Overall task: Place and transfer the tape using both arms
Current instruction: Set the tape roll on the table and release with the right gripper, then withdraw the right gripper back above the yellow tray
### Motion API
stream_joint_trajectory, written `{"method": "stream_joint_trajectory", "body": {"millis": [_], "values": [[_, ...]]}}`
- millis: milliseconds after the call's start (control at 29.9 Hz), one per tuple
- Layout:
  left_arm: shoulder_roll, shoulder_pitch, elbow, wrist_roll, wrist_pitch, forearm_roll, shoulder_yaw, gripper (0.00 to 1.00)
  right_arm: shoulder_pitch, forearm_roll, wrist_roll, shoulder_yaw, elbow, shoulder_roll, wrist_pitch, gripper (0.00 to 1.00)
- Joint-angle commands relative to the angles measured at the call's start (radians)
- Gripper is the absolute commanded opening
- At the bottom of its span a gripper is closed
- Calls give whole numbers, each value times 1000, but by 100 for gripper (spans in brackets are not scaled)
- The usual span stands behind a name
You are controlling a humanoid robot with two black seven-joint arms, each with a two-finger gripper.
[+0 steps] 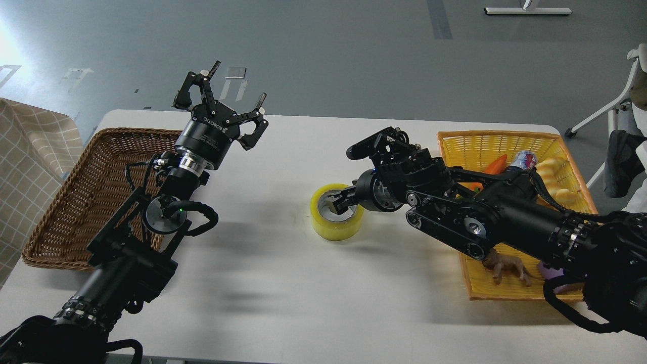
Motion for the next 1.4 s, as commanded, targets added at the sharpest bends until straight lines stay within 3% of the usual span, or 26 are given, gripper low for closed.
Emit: {"method": "stream_joint_trajectory", "body": {"millis": [0,334,535,835,936,1203,1370], "values": [[1,2,0,0,0,0,3,98,-5,0,-2,14,69,-36,0,89],[1,-1,0,2,0,0,6,98,-7,0,-2,119,196,-211,0,95],[3,-2,0,2,0,0,8,98,-27,0,-5,293,288,-339,0,96],[12,-1,0,3,0,0,10,98,-264,6,8,823,365,-400,0,96],[13,-1,0,5,0,0,10,98,-332,98,24,980,367,-394,0,96],[9,-1,0,8,0,0,10,98,-425,459,26,1185,332,-391,0,96],[12,-2,-2,8,0,2,10,98,-473,712,26,1356,206,-330,0,96]]}}
